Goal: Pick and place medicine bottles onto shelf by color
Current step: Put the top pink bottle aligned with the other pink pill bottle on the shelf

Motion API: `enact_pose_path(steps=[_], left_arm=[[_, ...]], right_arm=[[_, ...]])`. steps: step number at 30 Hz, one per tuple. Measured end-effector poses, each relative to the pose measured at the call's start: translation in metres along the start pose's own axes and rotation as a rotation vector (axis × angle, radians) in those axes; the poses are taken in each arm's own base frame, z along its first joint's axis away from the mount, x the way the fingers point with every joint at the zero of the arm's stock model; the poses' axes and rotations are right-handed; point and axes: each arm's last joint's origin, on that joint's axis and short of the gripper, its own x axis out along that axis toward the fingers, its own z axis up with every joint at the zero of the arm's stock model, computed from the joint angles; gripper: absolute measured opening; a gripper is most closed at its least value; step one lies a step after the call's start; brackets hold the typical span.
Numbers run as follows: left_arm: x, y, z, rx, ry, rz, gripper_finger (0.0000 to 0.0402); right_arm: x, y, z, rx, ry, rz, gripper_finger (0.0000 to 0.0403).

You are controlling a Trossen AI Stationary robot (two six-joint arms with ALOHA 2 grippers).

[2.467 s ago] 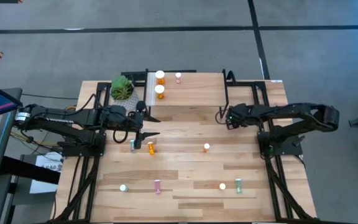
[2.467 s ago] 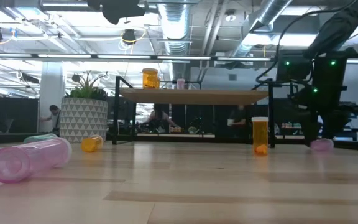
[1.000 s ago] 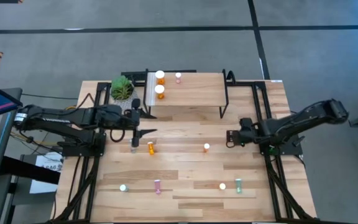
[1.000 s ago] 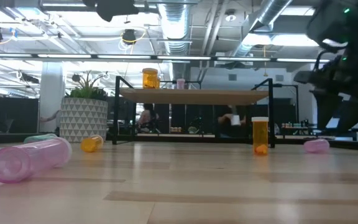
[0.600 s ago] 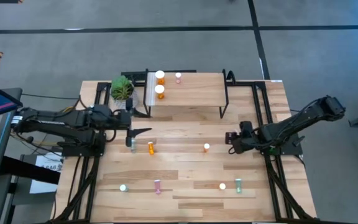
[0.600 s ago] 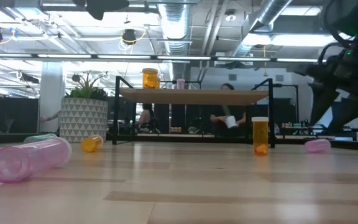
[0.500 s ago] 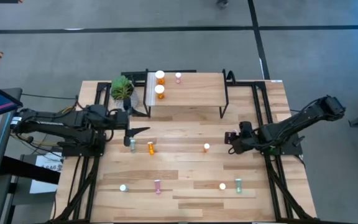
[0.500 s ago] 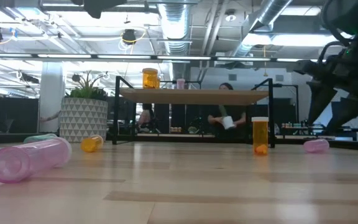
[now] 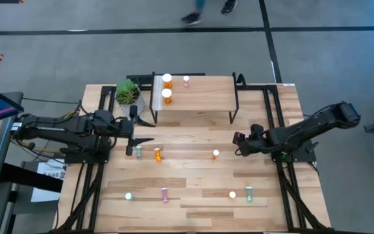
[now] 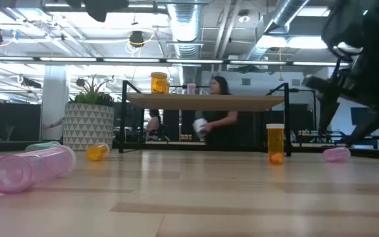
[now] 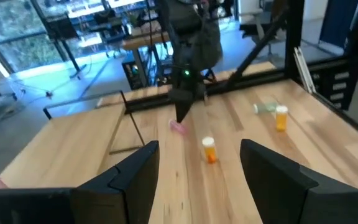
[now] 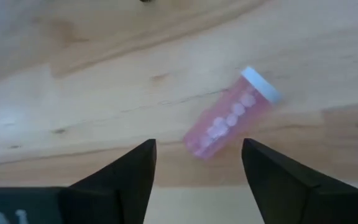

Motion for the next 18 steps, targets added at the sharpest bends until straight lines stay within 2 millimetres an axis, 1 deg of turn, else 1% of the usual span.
enact_pose_path(steps=[5,9,13,15,18], left_arm=[[-0.023,0.001,0.002,0.0,-0.026,0.002,0.0212],[-0.041,0.001,0.002,-0.002,-0.044,0.004,0.0212],[-0.05,0.001,0.001,-0.005,-0.06,0.001,0.0212],[-0.051,0.0,-0.003,-0.005,-0.082,0.005,0.0212],[-0.052,-0.001,-0.009,-0.005,-0.118,0.013,0.0212]], right_arm=[[0.01,0.001,-0.002,0.055,-0.001,-0.049,0.0271],[0.019,0.002,0.0,0.089,-0.024,-0.099,0.0272],[0.028,0.004,0.005,0.125,-0.03,-0.142,0.0272],[0.032,0.006,0.007,0.136,-0.034,-0.146,0.0272],[0.037,0.008,0.009,0.103,-0.015,-0.165,0.0271]])
